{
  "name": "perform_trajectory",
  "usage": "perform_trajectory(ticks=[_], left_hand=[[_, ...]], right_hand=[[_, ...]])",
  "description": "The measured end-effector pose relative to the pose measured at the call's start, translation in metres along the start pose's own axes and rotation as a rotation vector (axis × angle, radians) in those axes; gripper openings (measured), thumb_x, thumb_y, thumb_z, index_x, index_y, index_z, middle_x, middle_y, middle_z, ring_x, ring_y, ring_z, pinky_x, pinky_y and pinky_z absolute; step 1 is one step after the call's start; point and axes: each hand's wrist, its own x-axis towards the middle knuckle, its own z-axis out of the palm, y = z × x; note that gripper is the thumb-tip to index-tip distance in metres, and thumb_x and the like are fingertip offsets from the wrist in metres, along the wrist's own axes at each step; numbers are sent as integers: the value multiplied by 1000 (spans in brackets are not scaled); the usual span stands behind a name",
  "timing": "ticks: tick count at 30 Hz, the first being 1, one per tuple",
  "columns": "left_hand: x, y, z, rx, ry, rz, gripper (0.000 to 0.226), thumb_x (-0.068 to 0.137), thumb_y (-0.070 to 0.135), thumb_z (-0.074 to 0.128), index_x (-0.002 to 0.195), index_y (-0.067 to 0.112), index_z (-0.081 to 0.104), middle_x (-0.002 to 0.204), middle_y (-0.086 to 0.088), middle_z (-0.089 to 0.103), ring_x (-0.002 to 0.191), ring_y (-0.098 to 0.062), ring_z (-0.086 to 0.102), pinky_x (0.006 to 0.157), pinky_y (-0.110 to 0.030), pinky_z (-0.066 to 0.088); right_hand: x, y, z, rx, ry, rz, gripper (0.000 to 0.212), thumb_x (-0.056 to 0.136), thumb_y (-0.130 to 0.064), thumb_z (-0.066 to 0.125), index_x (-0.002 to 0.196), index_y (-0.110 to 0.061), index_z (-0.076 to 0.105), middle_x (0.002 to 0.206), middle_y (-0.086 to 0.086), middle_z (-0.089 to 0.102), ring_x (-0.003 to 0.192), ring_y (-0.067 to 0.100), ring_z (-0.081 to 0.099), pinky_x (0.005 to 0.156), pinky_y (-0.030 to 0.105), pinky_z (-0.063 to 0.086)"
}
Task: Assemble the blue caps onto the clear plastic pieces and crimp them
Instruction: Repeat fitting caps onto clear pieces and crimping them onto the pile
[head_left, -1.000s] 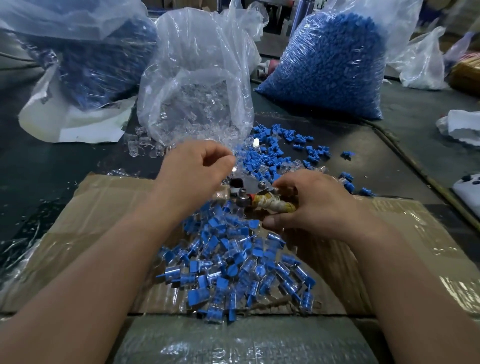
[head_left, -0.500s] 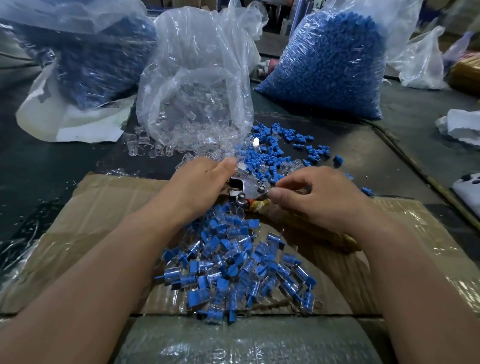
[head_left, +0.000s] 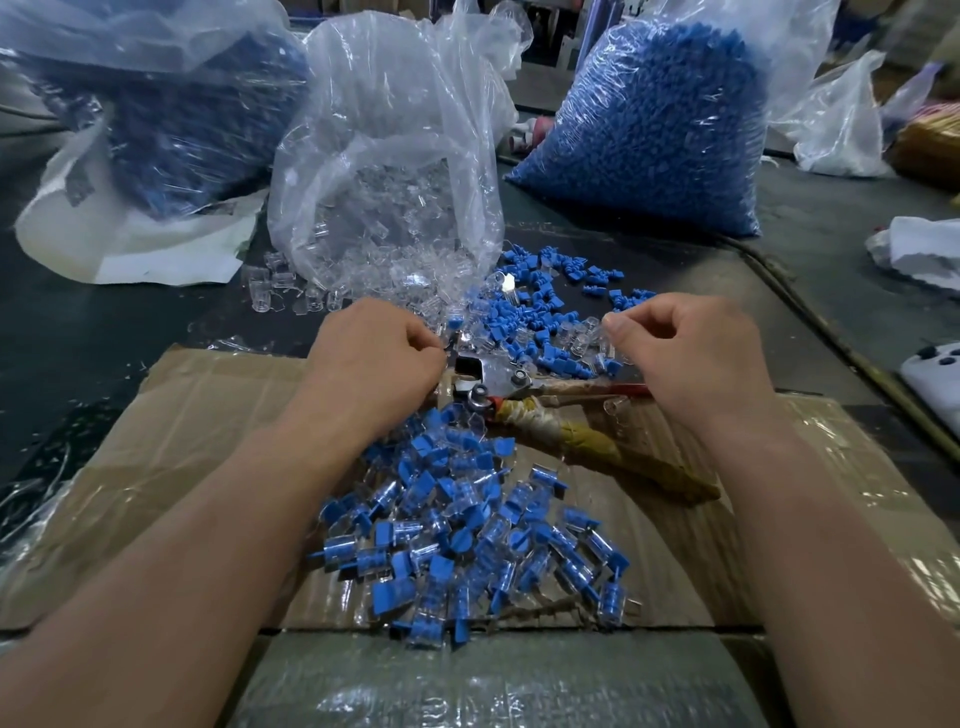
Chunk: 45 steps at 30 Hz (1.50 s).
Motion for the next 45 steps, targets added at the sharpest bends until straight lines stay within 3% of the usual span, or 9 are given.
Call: perform_trajectory(ticks=[2, 6, 13, 21, 28, 31, 36, 42, 45], left_hand=[[-1, 1, -1, -3, 24, -4, 16, 82, 18, 65, 68, 23, 71, 59, 21, 54, 59, 5, 48, 50, -9, 30], [-1, -1, -1, -11, 27, 4, 20, 76, 12, 71, 64, 22, 58, 69, 12, 58, 66, 0, 49, 53, -12, 29], [2, -3, 3, 75, -181, 21, 36, 87, 26, 61, 123, 27, 57, 120, -4, 56, 97, -17, 56, 76, -25, 38], [0, -3, 0, 45, -95, 18, 16, 86, 16, 61, 99, 24, 66, 84, 9, 57, 80, -11, 52, 72, -24, 37], [-4, 4, -2, -106, 81, 71, 8, 87, 20, 63, 92, 23, 58, 78, 14, 55, 73, -2, 52, 64, -14, 36], [-6, 7, -4, -193, 147, 73, 9, 87, 17, 62, 94, 22, 57, 79, 13, 54, 72, 0, 52, 60, -10, 35], [-9, 11, -7, -345, 97, 35, 19, 76, 12, 73, 77, 25, 59, 76, 7, 61, 68, -4, 58, 58, -9, 45], [-12, 16, -11, -606, -31, -7, 16, 59, 24, 76, 73, 21, 68, 67, 4, 67, 57, -2, 61, 57, -14, 53], [-13, 16, -10, -634, -99, 3, 22, 72, 9, 72, 83, 27, 68, 78, 5, 68, 68, -3, 65, 62, -12, 52]], right_hand=[[1, 0, 1, -4, 7, 12, 29, 87, -33, 61, 59, -33, 53, 62, -18, 54, 61, 2, 51, 58, 22, 39], [1, 0, 5, -10, -8, 28, 29, 88, -31, 60, 59, -32, 53, 61, -17, 53, 60, 2, 51, 55, 17, 38], [3, 0, 8, -8, -14, 38, 28, 88, -28, 59, 61, -32, 52, 62, -17, 53, 61, 2, 51, 55, 16, 37], [4, 2, 14, -3, -41, 58, 19, 89, -28, 59, 70, -27, 58, 66, -17, 53, 63, 1, 50, 55, 17, 35], [9, 4, 23, -68, -208, -11, 9, 86, -26, 61, 89, -23, 69, 74, -21, 52, 69, -2, 48, 59, 14, 36], [13, 3, 25, -101, -252, -5, 15, 84, -22, 62, 96, -21, 71, 86, -14, 55, 80, 4, 51, 69, 23, 44], [15, 3, 28, -59, -305, 101, 24, 80, -16, 61, 61, -31, 60, 73, -18, 54, 76, 4, 52, 68, 29, 48], [13, 4, 28, -23, -235, 50, 22, 85, -17, 60, 67, -29, 56, 75, -17, 52, 77, 4, 51, 65, 22, 40], [11, 2, 23, 74, -131, 12, 22, 86, -18, 60, 70, -30, 54, 73, -16, 54, 68, -1, 50, 58, 12, 36]])
